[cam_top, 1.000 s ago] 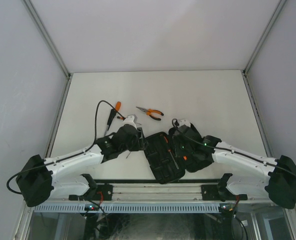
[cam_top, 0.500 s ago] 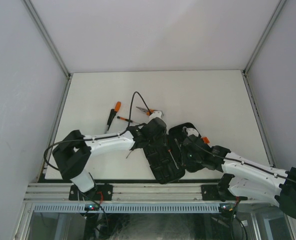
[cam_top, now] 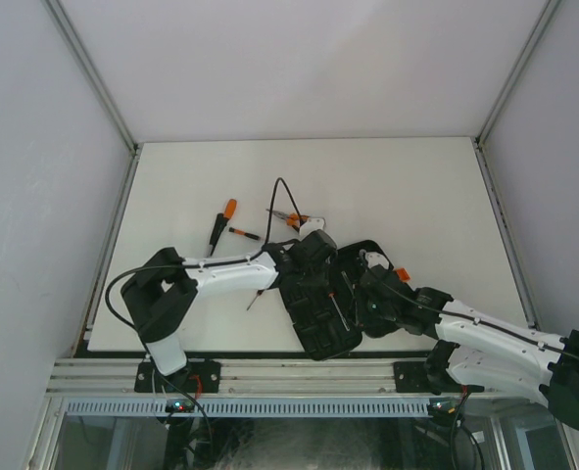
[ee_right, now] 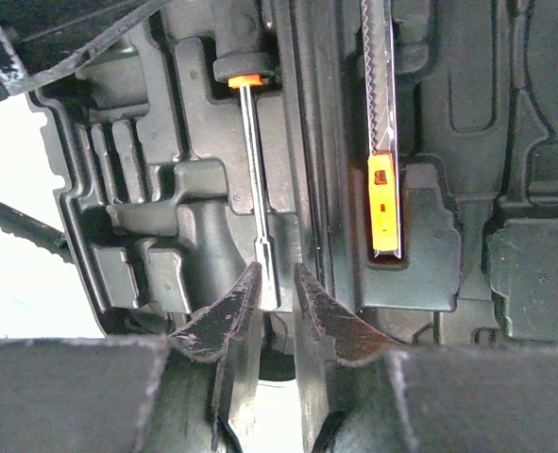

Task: Sort the tools into containers
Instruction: Adjust the screwdriver in the storage box.

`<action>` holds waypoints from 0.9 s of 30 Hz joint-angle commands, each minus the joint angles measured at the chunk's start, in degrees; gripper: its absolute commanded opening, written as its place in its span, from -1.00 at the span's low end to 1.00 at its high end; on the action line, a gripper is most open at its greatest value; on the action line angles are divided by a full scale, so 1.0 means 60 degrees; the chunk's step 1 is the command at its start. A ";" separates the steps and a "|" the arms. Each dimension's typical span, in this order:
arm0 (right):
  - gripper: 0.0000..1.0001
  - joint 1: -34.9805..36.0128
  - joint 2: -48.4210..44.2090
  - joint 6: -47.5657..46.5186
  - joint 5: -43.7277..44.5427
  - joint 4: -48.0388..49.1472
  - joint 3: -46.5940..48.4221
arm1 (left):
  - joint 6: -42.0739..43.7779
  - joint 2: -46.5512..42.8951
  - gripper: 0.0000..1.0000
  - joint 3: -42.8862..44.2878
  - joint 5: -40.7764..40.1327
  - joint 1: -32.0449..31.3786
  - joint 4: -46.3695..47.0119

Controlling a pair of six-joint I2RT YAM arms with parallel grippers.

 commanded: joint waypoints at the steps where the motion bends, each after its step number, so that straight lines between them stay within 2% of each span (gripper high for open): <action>1: -0.65 0.0042 -0.0026 0.0061 -0.0127 0.0508 0.0015 | -0.0157 0.0158 -0.21 0.0705 -0.0463 0.0009 -0.0155; 16: -0.66 0.0024 0.0568 0.0033 -0.0342 0.0562 0.0016 | -0.0143 0.0777 -0.22 0.1027 -0.0577 0.0025 -0.0212; 19: -0.68 0.0037 0.0715 0.0028 -0.0324 0.0549 0.0024 | -0.0164 0.0847 -0.25 0.0964 -0.0572 0.0039 -0.0181; 23: -0.69 0.0033 0.0920 0.0013 -0.0339 0.0550 0.0019 | -0.0144 0.0955 -0.43 0.0908 -0.0431 0.0039 -0.0059; 27: -0.69 0.0037 0.1096 -0.0027 -0.0360 0.0650 0.0015 | -0.0157 0.0991 -0.45 0.0823 -0.0408 0.0040 -0.0028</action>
